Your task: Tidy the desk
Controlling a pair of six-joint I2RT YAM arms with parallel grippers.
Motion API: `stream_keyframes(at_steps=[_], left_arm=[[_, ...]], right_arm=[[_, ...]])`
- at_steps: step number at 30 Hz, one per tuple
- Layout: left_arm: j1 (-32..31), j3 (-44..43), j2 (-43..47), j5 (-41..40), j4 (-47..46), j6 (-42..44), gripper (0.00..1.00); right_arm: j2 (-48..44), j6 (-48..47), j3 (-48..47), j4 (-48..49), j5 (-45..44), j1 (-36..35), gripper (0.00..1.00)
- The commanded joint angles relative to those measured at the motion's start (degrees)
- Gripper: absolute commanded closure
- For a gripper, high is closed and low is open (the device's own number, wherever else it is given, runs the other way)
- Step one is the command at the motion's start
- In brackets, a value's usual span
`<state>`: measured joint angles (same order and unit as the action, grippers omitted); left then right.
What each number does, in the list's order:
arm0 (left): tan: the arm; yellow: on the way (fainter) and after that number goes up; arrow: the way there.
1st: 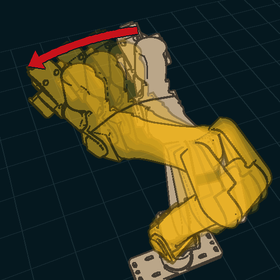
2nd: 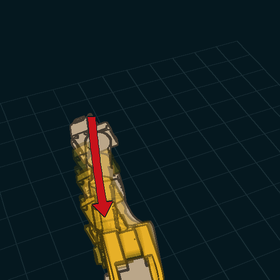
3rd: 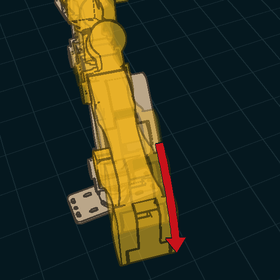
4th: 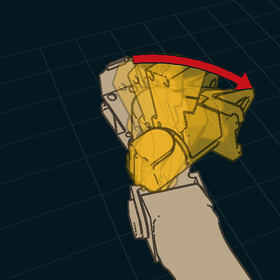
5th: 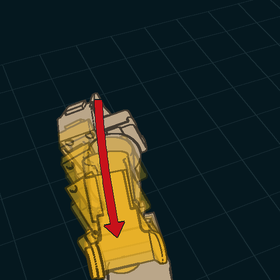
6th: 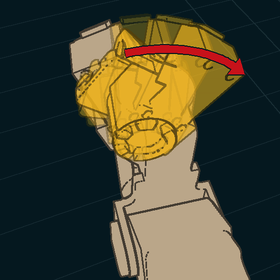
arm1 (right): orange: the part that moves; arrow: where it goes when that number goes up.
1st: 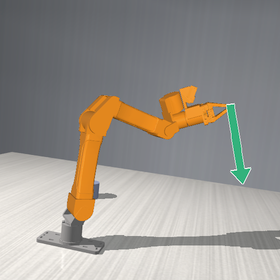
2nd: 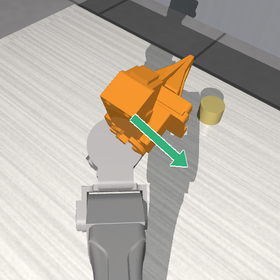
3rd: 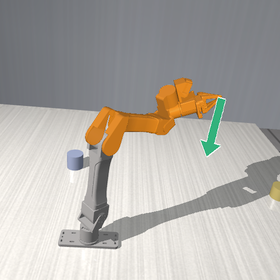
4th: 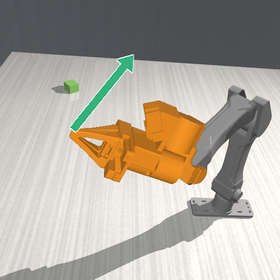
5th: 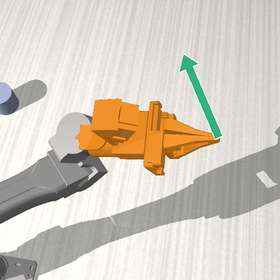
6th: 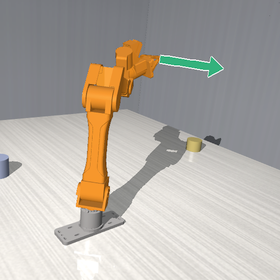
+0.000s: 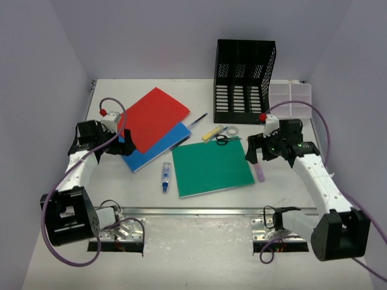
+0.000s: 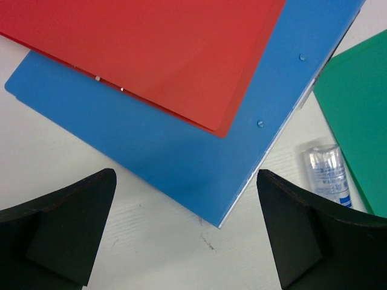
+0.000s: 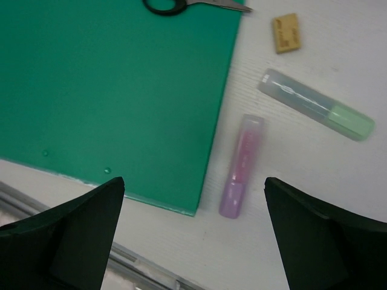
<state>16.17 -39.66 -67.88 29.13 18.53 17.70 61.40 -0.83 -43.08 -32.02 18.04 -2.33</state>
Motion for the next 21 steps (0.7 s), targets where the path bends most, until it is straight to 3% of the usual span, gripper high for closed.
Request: stream_keyframes(at_steps=[1, 7, 13, 16, 19, 21], left_arm=[[-0.4, -9.3, -5.2, 2.4, 0.2, -4.0, 0.00], [0.3, -20.2, -14.1, 0.9, 1.5, -2.6, 0.00], [5.5, -39.6, -32.9, 9.3, 9.8, -1.5, 0.00], [8.4, -46.0, -39.8, 13.1, 11.8, -5.1, 0.06], [12.0, -41.6, -41.6, 18.9, 8.3, -10.4, 0.12], [13.1, -34.5, -39.8, 22.3, 1.2, -15.5, 0.15]], right_arm=[[6.9, 4.1, -8.9, 3.2, 0.0, -9.9, 0.02], [19.0, 8.8, -19.6, 4.1, 3.7, -14.7, 0.02], [26.0, 10.1, -23.1, 7.3, 5.4, -20.9, 0.05], [28.1, 9.7, -24.2, 8.1, 5.1, -23.3, 0.07], [29.2, 10.1, -24.2, 9.1, 5.1, -23.7, 0.09], [29.2, 10.3, -23.3, 9.8, 5.2, -23.7, 0.10]])
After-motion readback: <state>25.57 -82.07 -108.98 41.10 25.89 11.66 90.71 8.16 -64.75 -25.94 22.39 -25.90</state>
